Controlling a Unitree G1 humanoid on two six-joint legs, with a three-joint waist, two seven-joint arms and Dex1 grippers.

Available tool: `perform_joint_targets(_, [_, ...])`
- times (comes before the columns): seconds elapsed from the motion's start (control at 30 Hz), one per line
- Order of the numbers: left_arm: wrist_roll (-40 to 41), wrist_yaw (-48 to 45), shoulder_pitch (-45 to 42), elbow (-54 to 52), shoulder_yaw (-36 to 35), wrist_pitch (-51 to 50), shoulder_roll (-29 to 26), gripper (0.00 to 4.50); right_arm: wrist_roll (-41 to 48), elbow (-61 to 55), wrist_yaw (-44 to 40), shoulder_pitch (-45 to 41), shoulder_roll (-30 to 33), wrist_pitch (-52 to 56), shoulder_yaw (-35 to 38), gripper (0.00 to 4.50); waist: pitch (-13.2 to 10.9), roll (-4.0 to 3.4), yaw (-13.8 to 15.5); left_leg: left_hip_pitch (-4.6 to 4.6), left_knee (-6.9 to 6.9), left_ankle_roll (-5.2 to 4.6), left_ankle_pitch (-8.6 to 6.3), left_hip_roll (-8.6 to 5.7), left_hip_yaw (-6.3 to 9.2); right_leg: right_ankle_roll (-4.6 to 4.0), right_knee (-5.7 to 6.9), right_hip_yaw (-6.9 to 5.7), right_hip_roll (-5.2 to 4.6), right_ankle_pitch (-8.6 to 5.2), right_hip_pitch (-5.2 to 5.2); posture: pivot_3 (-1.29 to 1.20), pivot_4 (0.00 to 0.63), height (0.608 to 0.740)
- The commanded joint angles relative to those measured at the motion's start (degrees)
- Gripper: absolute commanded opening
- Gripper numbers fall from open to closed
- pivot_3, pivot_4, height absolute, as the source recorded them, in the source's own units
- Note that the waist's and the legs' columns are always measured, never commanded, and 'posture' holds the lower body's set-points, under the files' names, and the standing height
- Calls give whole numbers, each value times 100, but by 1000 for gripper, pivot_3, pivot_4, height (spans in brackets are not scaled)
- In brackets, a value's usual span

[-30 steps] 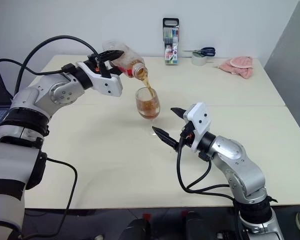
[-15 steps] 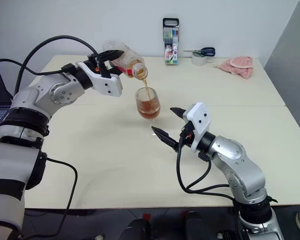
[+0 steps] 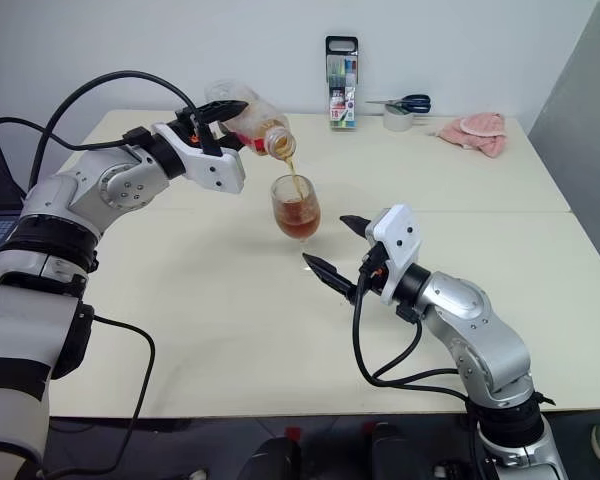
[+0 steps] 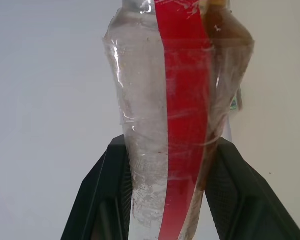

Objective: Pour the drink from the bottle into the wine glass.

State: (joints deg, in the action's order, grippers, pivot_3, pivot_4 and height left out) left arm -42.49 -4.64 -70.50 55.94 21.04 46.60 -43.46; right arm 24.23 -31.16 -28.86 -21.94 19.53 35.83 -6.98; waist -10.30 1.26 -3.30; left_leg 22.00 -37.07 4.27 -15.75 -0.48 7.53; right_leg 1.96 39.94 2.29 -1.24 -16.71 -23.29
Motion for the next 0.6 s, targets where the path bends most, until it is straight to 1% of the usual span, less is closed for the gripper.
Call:
perform_joint_targets(0.03, [313,-125,-160,-194,-170,-17,-19,1656,13,-204,12,-143,-57,-173,-5,4500,0,0,0,0,0,0,0,0,0,0,0,0,0,0,0,0,150,740])
perform_joint_targets(0.23, [656,-429,57,-397,-276,-166,21,1656,-100,-140,6,-161,-100,-262,-143,4500,0,0,-4,0,0,0,0,0,0,0,1,0,0,0,0,0,150,740])
perform_joint_targets(0.4, [1106,-836,360,-721,-471,-501,77,1656,-143,-102,13,-261,-165,-370,-230,4500,0,0,-10,-2,-2,1,1,1,1,0,3,1,0,0,0,0,150,740])
perform_joint_targets(0.6, [1790,-1387,864,-1390,-830,-1289,236,1656,-231,0,-43,-410,-155,-415,-279,4500,0,0,-12,0,-5,5,3,0,3,0,3,-1,-1,0,0,0,150,740])
